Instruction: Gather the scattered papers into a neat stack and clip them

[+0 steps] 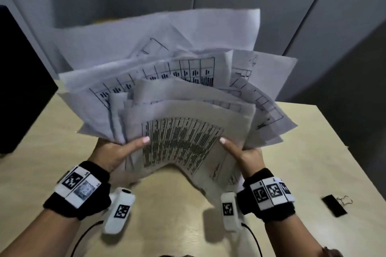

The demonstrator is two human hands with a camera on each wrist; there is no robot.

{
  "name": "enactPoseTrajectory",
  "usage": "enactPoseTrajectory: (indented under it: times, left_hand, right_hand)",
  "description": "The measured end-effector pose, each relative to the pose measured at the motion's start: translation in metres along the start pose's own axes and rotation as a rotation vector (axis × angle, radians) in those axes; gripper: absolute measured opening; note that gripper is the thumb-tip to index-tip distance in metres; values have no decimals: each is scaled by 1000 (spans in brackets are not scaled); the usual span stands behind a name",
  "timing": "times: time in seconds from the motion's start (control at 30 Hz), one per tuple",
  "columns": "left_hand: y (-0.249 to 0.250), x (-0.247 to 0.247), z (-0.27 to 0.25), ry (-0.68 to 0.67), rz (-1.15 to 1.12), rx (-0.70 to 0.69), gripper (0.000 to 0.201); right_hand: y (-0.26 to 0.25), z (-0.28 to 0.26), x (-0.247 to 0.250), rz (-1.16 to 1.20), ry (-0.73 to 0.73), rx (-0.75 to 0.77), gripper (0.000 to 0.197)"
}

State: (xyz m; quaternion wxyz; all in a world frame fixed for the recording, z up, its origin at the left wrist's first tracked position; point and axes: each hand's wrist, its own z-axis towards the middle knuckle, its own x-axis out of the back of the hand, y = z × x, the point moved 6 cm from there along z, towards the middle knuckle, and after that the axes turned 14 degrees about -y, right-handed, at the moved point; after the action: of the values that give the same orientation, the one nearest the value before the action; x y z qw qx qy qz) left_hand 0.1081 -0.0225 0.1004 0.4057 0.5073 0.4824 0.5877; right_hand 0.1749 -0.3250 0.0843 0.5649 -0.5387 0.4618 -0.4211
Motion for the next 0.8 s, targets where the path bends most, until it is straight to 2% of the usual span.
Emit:
enactPoseTrajectory:
  times: [0.1, 0.17, 0.3, 0.37, 0.43, 0.5, 0.57, 0.63, 0.7, 0.73, 0.8]
  left_hand:
    - [-14, -12, -4, -52, -52, 112, 46]
    - [-23, -11, -5, 58, -39, 211, 39]
    - [-32, 0, -7, 172, -44, 230, 21]
    - [-33, 2, -11, 177, -53, 224, 9]
    - [-29, 2, -15, 159, -89, 199, 6]
    - [-31, 2, -16, 149, -163, 211, 8]
    - [-31, 1, -16, 140, -186, 233, 11]
    - [-32, 0, -16, 128, -175, 253, 10]
    - [-26, -2, -17, 130, -179, 245, 10]
    - [-22, -4, -18, 127, -177, 235, 12]
    - [-19, -5, -19, 133, -187, 222, 13]
  right_hand:
    - [19, -4, -7, -117, -151, -105, 46]
    - [27, -6, -10, -184, -219, -131, 46]
    - [33, -13, 3, -312, -150, -110, 69]
    - [35, -17, 15, -346, -72, -77, 58]
    - [38, -23, 27, -340, -10, -31, 41]
    - [41, -28, 32, -362, -13, 8, 39]
    - [38, -33, 33, -380, -44, 70, 47]
    - [28, -36, 38, -319, -57, 162, 54]
    - [21, -35, 50, -171, 9, 221, 52]
    - [21, -35, 56, -70, 57, 237, 45]
    - [24, -32, 58, 192, 70, 245, 13]
